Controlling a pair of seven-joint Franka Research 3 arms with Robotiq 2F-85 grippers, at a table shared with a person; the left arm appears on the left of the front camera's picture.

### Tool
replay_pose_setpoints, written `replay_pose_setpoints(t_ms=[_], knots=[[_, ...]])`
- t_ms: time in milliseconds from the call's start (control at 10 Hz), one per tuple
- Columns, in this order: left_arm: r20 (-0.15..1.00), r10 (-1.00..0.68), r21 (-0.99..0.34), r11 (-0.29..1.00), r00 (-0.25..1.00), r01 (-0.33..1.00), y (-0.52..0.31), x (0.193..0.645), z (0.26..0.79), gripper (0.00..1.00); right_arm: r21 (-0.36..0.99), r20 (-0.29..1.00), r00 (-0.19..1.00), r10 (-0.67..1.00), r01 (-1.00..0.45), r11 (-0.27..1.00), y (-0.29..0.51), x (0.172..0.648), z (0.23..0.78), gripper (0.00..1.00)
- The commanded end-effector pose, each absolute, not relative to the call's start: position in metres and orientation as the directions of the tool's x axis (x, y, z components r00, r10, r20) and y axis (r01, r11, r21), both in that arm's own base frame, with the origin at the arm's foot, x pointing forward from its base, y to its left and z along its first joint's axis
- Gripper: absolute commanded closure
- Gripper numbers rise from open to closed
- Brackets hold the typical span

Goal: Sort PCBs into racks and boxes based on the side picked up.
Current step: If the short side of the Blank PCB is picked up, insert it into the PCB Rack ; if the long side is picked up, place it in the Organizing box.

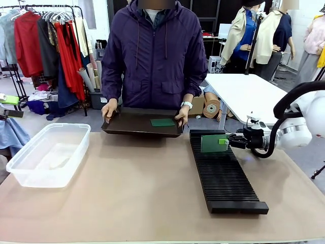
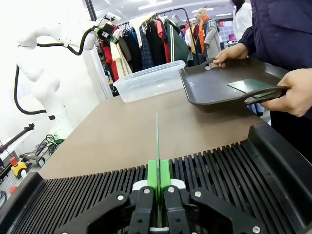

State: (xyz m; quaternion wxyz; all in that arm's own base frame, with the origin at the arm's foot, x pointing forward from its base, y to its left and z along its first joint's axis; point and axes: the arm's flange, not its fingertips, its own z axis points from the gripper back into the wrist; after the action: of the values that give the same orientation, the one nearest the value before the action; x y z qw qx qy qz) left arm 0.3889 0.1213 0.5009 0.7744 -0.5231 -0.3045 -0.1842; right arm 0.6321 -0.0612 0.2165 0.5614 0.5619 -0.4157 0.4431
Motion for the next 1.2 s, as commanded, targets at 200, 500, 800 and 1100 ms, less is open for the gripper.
replay_pose_setpoints(t_ms=[200, 500, 800, 1100], knots=[[0.661, 0.038, -0.703, 0.382, 0.749, 0.601, 0.121, 0.388, 0.503, 0.00, 0.278, 0.960, 0.276, 0.051, -0.960, -0.025, -0.063, 0.640, 0.209, 1.00], [0.661, 0.038, -0.703, 0.382, 0.749, 0.601, 0.121, 0.388, 0.503, 0.00, 0.270, 0.962, 0.269, 0.041, -0.963, -0.019, -0.065, 0.637, 0.204, 1.00], [0.661, 0.038, -0.703, 0.382, 0.749, 0.601, 0.121, 0.388, 0.503, 0.00, 0.272, 0.961, 0.271, 0.060, -0.962, -0.021, -0.066, 0.637, 0.199, 1.00], [0.661, 0.038, -0.703, 0.382, 0.749, 0.601, 0.121, 0.388, 0.503, 0.00, 0.255, 0.965, 0.253, 0.062, -0.967, -0.018, -0.066, 0.632, 0.188, 1.00]])
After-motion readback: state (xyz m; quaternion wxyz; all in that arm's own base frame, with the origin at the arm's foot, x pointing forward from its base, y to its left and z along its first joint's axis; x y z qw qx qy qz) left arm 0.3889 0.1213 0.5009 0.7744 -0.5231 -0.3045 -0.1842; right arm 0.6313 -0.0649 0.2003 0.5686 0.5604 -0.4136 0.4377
